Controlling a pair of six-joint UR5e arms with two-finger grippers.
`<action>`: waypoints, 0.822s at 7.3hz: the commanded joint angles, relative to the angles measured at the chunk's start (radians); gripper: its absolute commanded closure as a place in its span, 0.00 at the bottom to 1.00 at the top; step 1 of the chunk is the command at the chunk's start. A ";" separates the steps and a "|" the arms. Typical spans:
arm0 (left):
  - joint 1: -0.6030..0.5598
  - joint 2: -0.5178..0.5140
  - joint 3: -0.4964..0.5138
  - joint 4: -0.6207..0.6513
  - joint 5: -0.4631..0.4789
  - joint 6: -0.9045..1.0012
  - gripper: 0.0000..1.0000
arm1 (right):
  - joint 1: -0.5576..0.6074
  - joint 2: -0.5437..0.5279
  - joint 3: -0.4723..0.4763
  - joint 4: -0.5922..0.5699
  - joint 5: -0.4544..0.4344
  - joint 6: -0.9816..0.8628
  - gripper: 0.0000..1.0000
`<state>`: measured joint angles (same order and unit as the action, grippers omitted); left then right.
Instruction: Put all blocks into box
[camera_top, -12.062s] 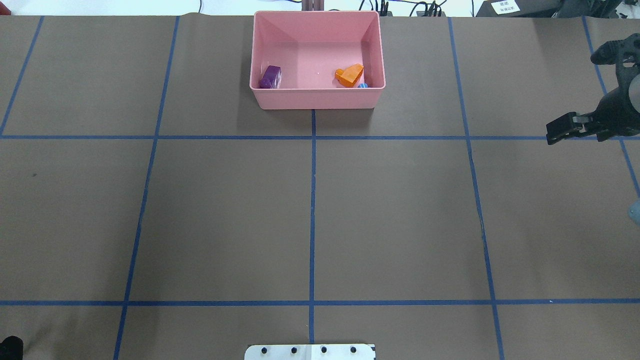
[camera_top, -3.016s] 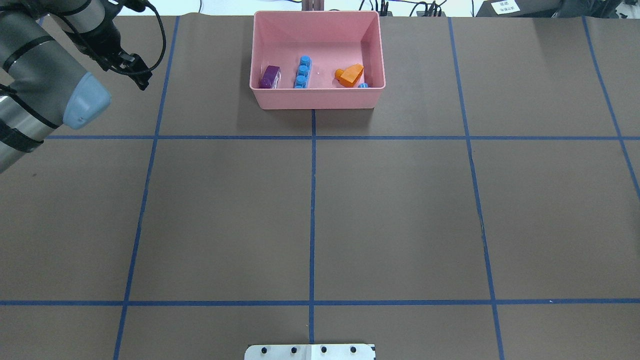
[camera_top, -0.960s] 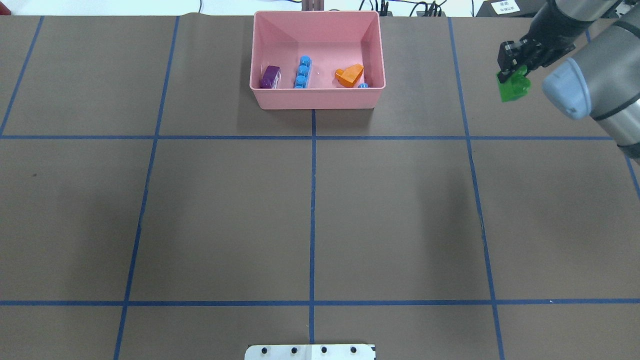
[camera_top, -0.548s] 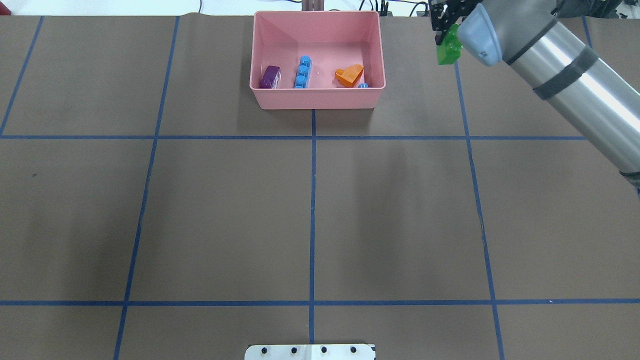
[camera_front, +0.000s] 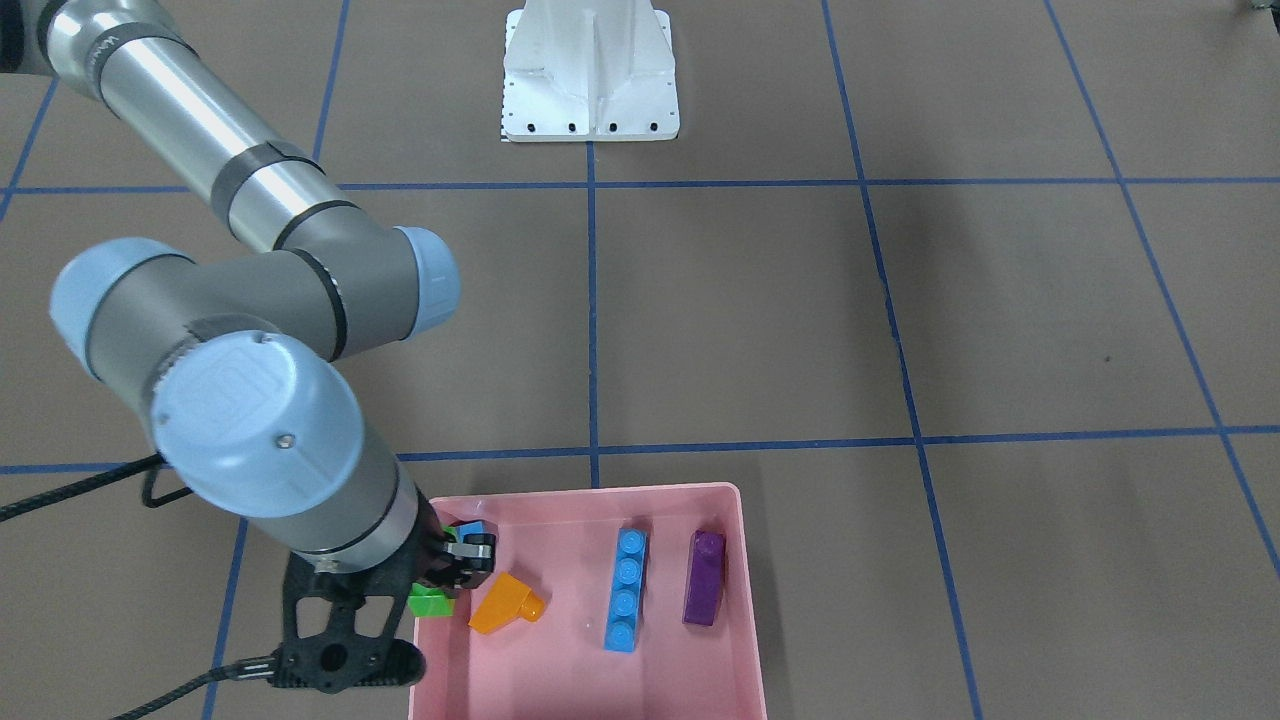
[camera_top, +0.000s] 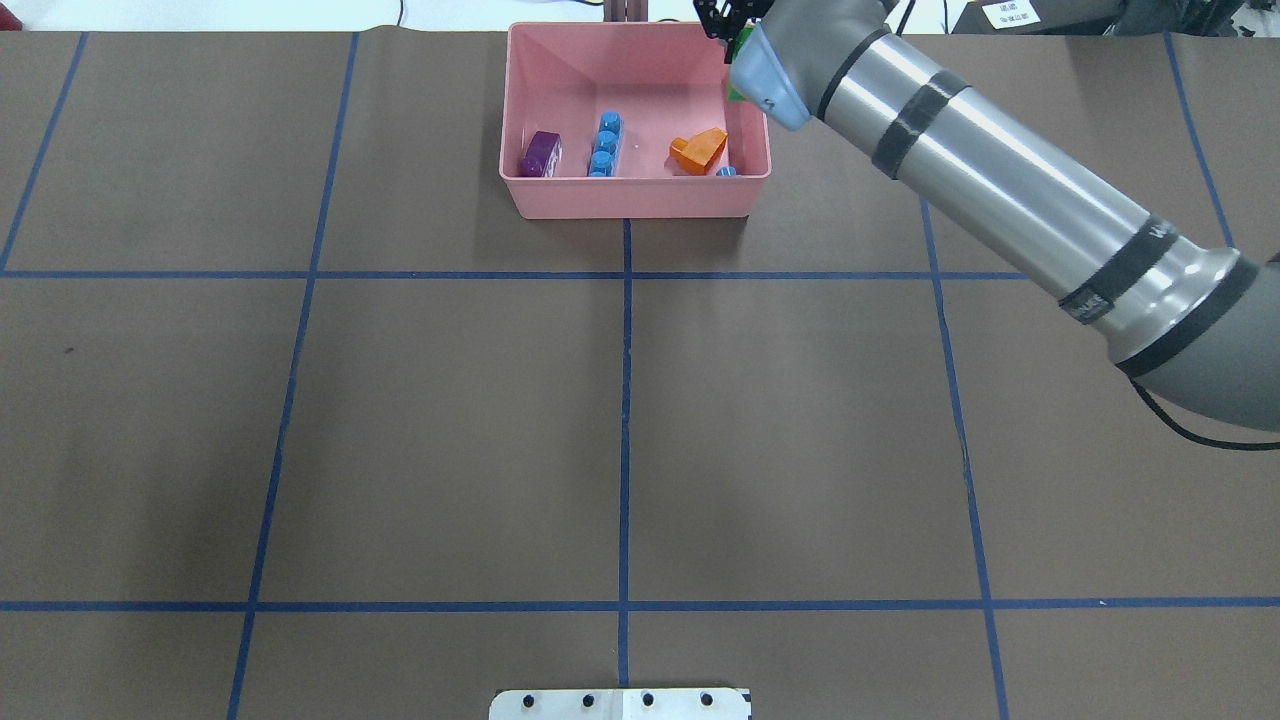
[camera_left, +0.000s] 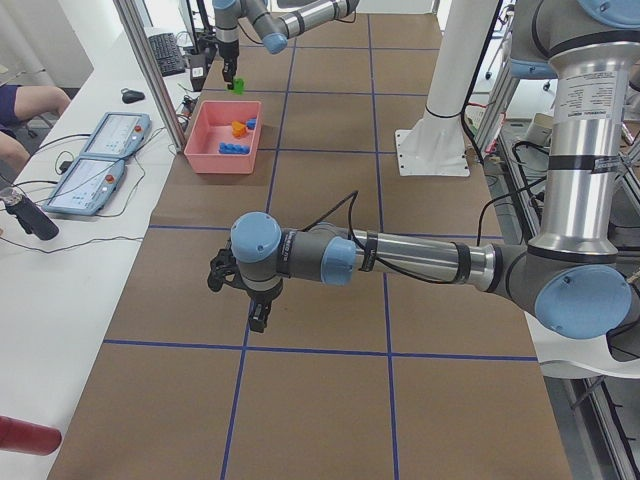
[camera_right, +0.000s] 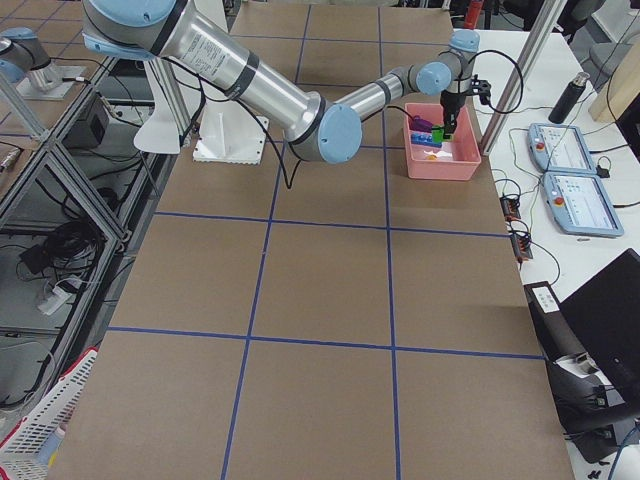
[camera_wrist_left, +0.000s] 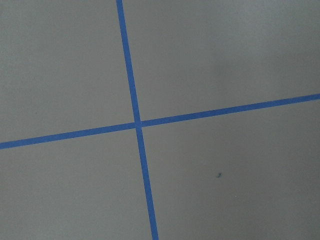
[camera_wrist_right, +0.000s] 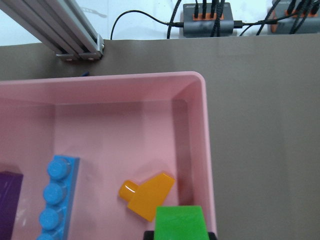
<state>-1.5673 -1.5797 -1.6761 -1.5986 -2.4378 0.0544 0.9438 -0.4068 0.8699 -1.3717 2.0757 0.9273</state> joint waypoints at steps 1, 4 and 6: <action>0.003 -0.008 -0.001 -0.003 -0.001 -0.007 0.00 | -0.100 0.098 -0.197 0.185 -0.135 0.156 1.00; 0.004 -0.009 -0.001 -0.004 -0.001 -0.008 0.00 | -0.129 0.092 -0.223 0.212 -0.166 0.186 0.03; 0.006 -0.009 -0.001 -0.006 -0.001 -0.008 0.00 | -0.126 0.088 -0.223 0.207 -0.160 0.196 0.01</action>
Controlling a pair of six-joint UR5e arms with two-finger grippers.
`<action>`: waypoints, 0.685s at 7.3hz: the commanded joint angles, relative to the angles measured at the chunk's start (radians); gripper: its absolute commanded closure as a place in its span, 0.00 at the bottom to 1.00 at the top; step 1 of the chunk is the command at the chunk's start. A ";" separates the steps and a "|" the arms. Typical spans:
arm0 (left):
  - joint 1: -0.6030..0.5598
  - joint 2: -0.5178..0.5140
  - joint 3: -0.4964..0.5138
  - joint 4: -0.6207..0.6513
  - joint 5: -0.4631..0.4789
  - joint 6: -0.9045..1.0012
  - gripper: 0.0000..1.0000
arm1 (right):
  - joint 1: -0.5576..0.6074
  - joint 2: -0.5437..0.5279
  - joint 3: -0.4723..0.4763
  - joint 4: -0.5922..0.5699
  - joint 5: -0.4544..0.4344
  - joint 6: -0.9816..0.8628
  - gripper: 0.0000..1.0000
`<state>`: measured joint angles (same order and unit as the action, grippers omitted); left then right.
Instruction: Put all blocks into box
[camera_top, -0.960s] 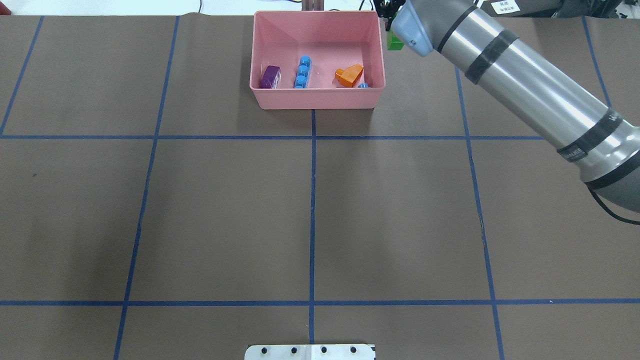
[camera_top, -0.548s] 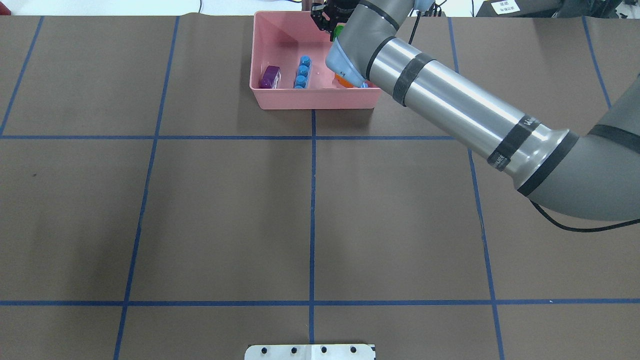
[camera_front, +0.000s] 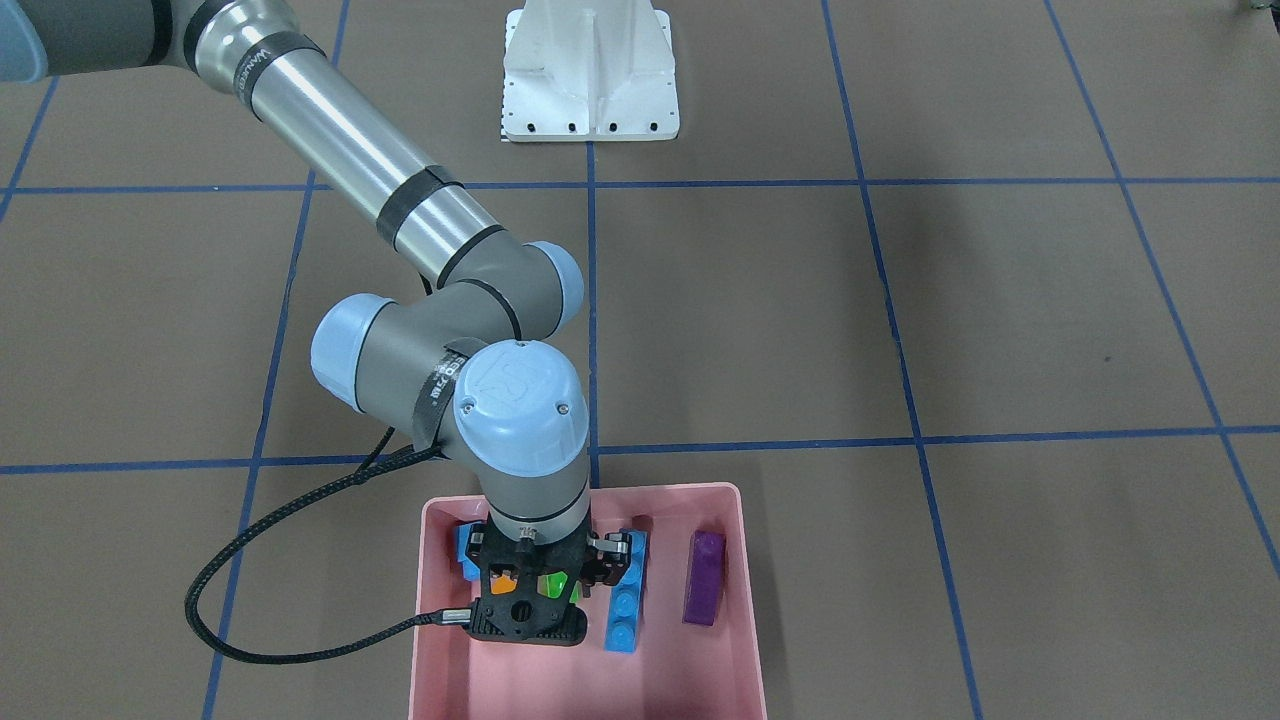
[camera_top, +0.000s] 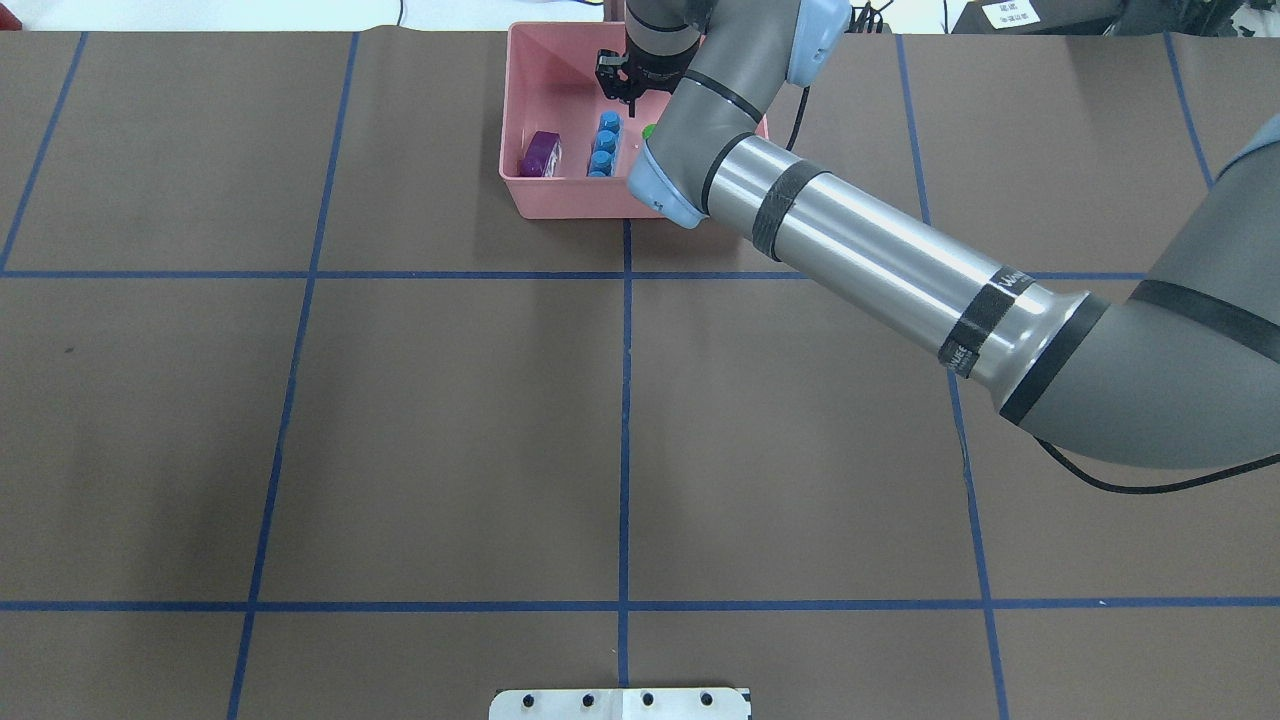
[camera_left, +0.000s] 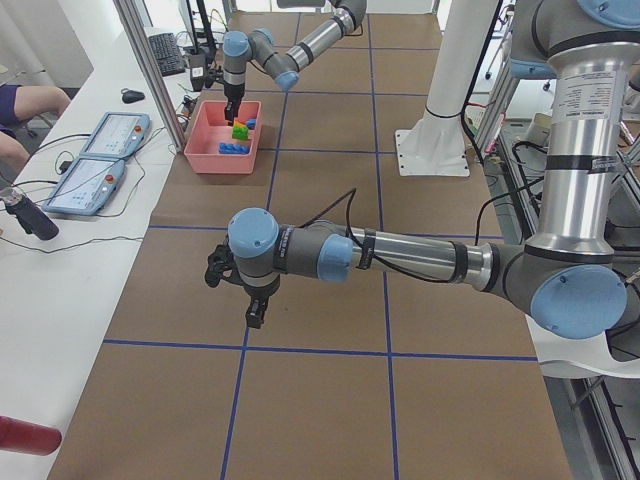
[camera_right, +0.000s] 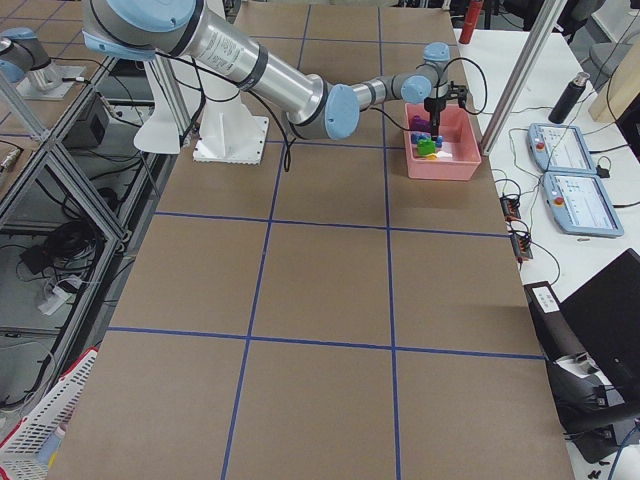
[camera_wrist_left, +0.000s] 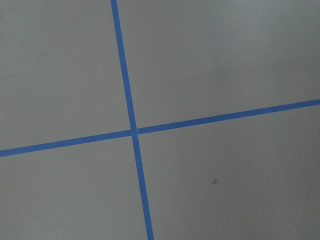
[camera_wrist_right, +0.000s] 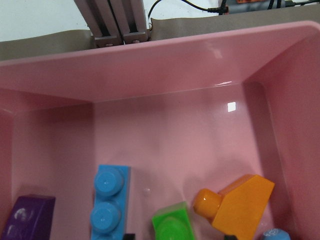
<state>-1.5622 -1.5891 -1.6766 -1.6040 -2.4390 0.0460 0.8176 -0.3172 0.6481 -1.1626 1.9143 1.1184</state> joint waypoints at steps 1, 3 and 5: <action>0.001 0.000 0.000 -0.001 0.000 0.000 0.00 | 0.003 -0.002 -0.001 -0.002 0.003 -0.002 0.01; 0.001 0.003 0.000 -0.001 0.000 0.001 0.00 | 0.052 -0.003 0.042 -0.061 0.090 -0.020 0.01; 0.001 0.015 0.001 -0.001 0.006 0.008 0.00 | 0.093 -0.060 0.219 -0.248 0.117 -0.101 0.01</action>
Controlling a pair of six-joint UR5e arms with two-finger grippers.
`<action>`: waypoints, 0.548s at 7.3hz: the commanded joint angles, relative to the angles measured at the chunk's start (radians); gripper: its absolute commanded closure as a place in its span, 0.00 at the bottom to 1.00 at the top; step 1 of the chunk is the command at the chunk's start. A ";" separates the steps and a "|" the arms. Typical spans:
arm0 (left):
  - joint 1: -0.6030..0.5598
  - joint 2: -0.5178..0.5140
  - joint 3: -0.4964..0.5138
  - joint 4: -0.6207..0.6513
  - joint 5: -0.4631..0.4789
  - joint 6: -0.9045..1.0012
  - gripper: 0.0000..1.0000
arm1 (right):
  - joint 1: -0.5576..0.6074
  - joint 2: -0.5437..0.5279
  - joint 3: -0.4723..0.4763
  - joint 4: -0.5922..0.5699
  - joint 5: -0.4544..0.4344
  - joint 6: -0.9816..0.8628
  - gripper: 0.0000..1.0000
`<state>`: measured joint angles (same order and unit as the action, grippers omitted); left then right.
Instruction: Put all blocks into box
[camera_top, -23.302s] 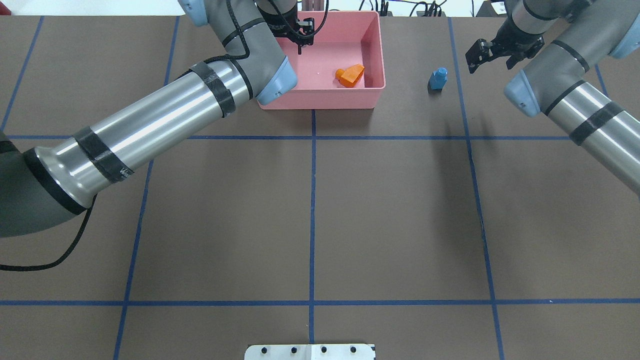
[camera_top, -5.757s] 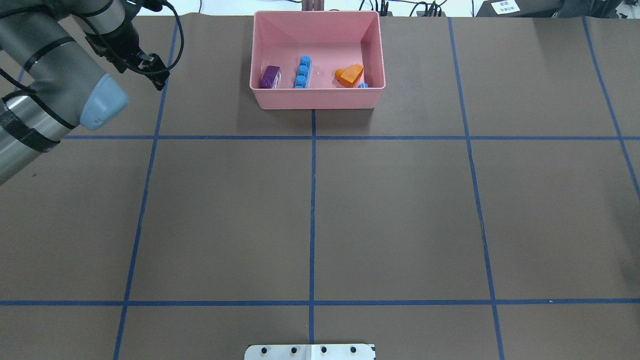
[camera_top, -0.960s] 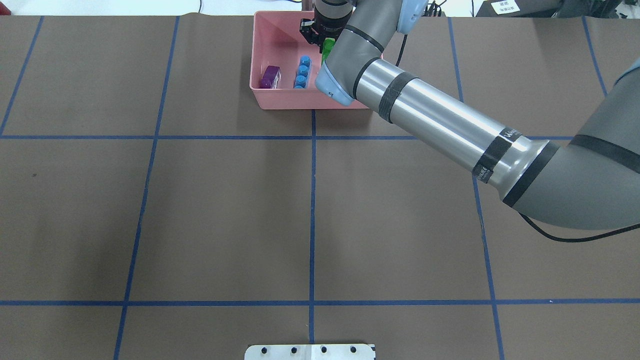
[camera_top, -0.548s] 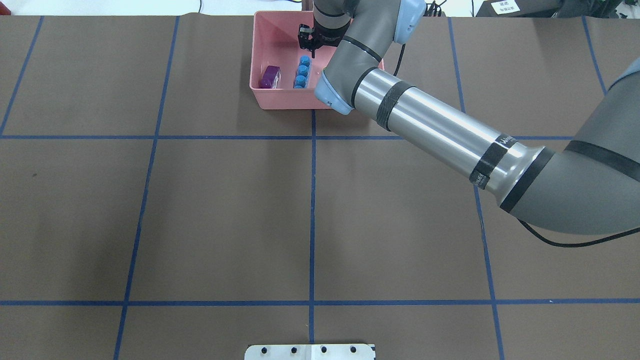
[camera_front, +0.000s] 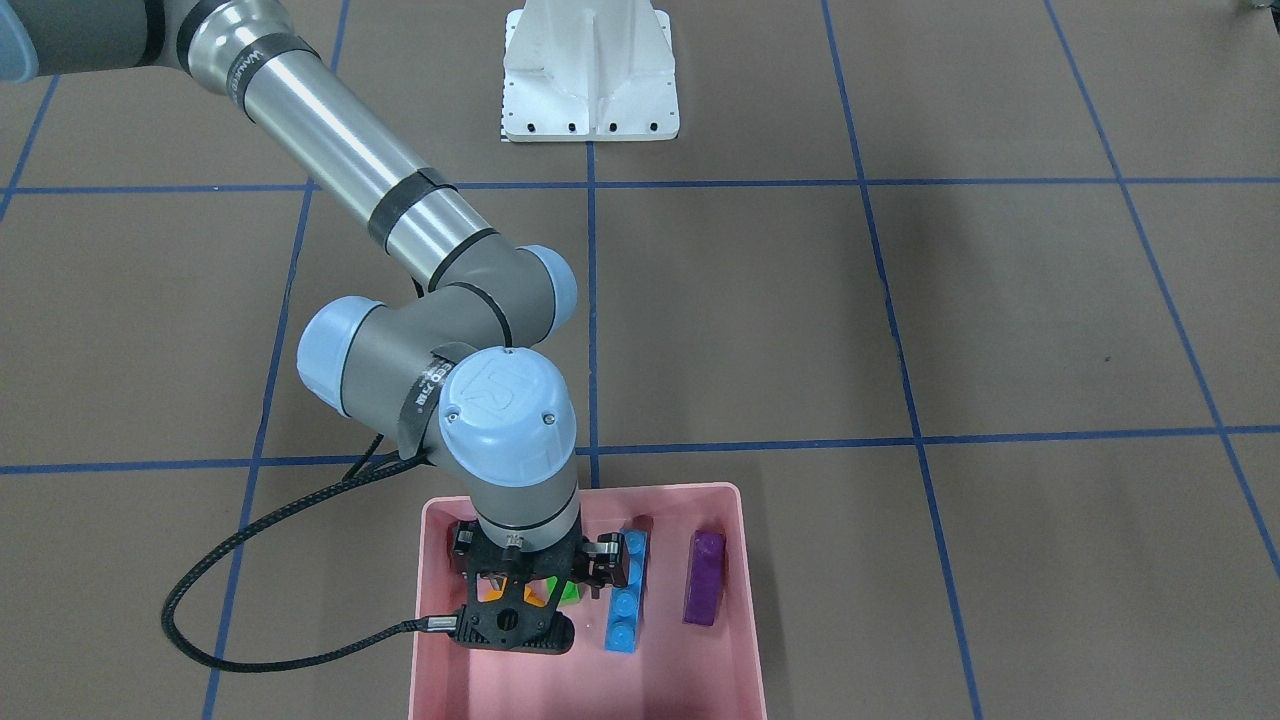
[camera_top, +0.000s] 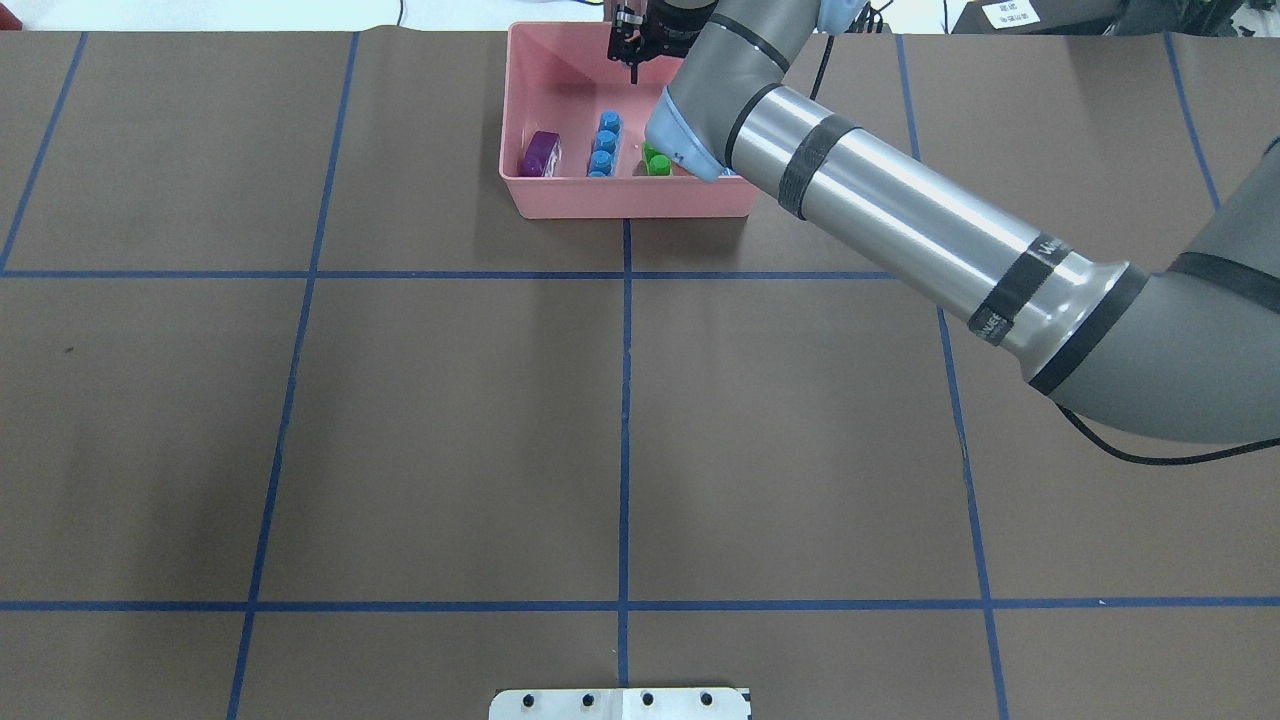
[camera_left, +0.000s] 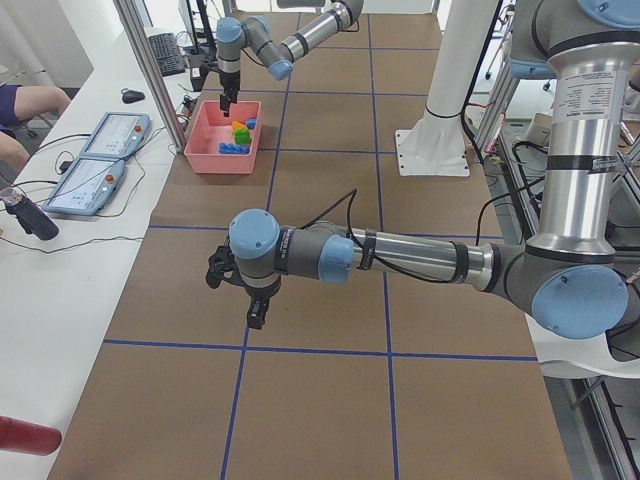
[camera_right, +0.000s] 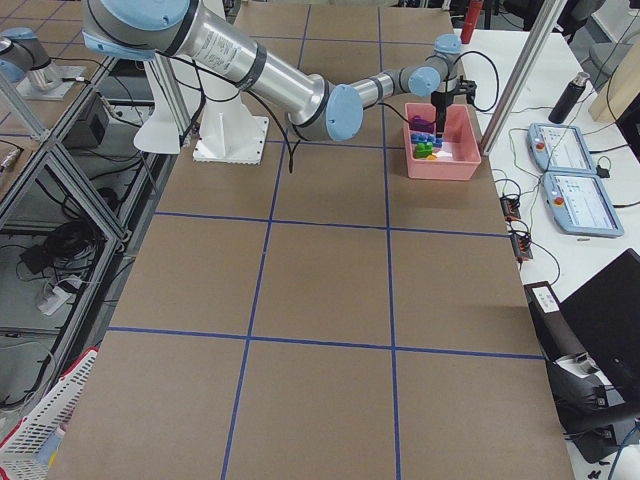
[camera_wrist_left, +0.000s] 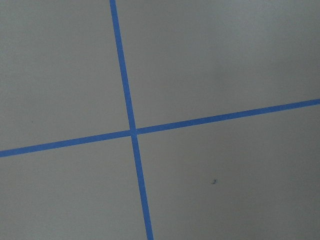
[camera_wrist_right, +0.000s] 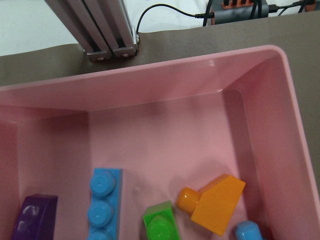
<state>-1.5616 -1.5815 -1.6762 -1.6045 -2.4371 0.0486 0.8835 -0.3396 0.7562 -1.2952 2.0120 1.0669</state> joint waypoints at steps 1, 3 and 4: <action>-0.003 0.011 -0.002 0.000 0.021 0.013 0.00 | 0.061 -0.102 0.212 -0.180 0.049 -0.105 0.01; -0.002 0.081 -0.062 0.011 0.147 0.014 0.00 | 0.156 -0.268 0.378 -0.200 0.144 -0.217 0.01; -0.005 0.122 -0.075 0.011 0.139 0.014 0.00 | 0.210 -0.377 0.472 -0.202 0.181 -0.287 0.01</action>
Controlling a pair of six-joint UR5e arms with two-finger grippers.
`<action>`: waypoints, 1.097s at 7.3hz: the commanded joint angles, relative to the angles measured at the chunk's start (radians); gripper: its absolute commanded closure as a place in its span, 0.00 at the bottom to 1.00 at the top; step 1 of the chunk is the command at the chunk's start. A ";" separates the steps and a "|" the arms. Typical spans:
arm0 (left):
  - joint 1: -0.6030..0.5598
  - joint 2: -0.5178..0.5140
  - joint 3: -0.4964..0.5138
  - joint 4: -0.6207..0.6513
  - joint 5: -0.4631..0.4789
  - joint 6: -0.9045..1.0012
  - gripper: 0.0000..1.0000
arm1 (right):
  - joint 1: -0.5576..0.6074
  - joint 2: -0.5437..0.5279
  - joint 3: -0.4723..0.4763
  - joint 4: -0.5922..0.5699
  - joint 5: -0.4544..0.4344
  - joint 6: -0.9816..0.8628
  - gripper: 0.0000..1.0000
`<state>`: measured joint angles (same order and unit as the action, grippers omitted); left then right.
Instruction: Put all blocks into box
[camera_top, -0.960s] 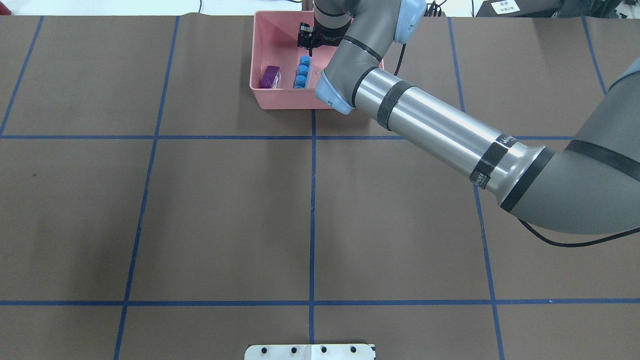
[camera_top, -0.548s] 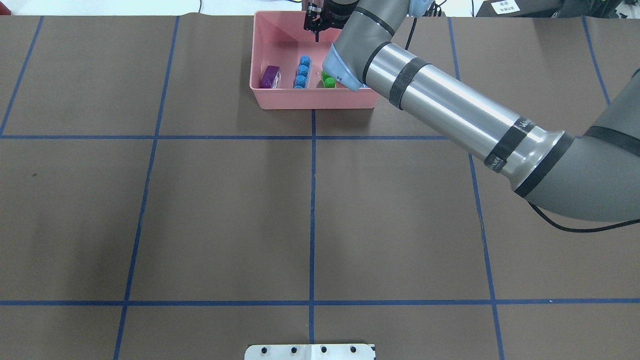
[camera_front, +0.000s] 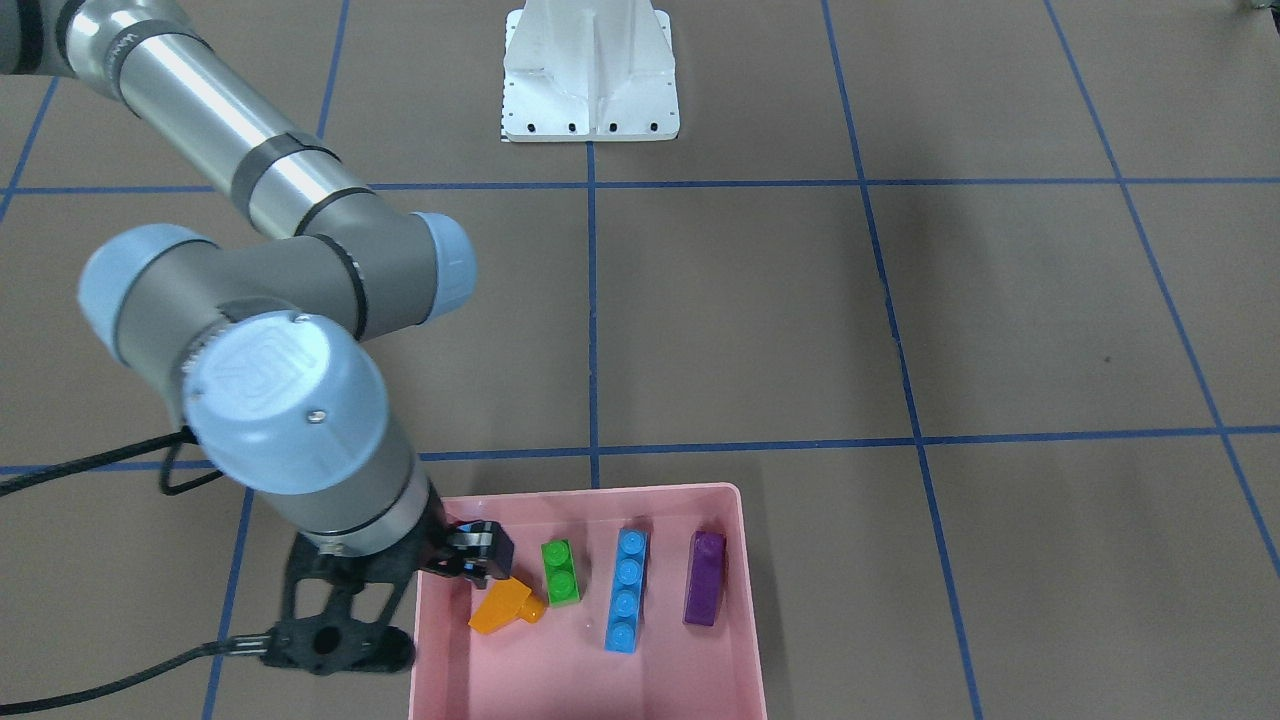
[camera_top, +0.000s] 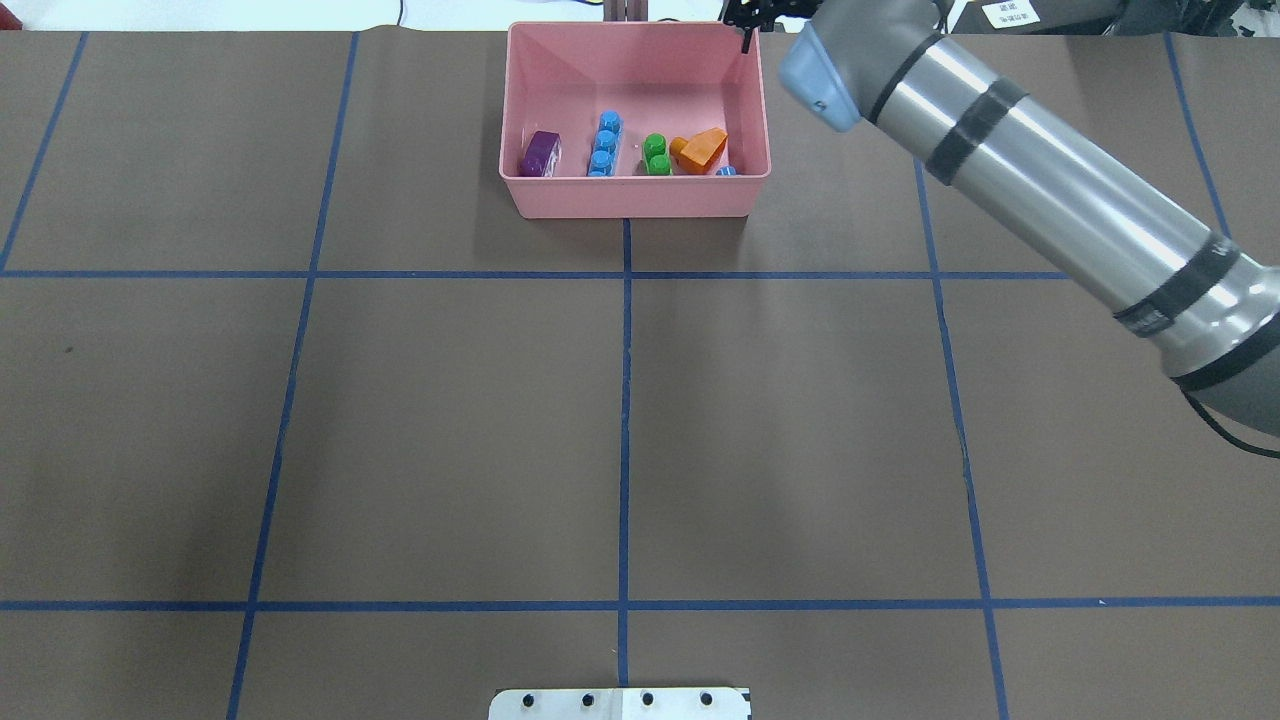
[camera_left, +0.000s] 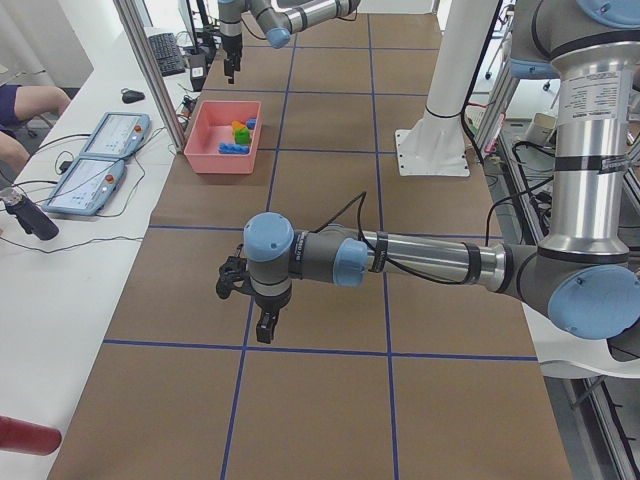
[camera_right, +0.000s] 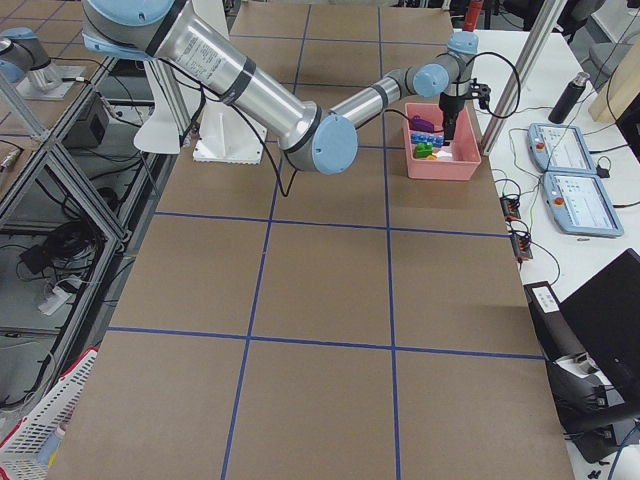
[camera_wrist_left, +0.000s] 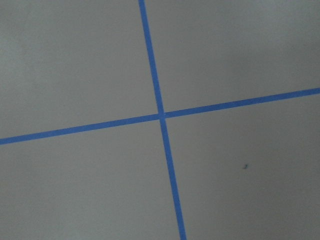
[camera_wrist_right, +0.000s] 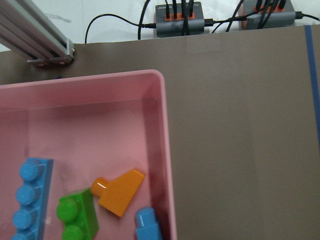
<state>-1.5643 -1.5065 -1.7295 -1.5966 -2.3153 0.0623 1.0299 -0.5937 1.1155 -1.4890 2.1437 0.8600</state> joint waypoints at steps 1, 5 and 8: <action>0.000 0.069 -0.027 0.003 0.016 0.010 0.00 | 0.114 -0.237 0.194 -0.008 0.086 -0.167 0.01; -0.002 0.077 -0.048 0.124 0.013 0.102 0.00 | 0.339 -0.671 0.440 -0.014 0.179 -0.592 0.01; -0.003 0.063 -0.048 0.084 0.014 0.093 0.00 | 0.423 -0.935 0.534 0.004 0.177 -0.817 0.01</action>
<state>-1.5663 -1.4407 -1.7758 -1.4960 -2.3002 0.1585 1.4212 -1.4095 1.5930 -1.4949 2.3208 0.1043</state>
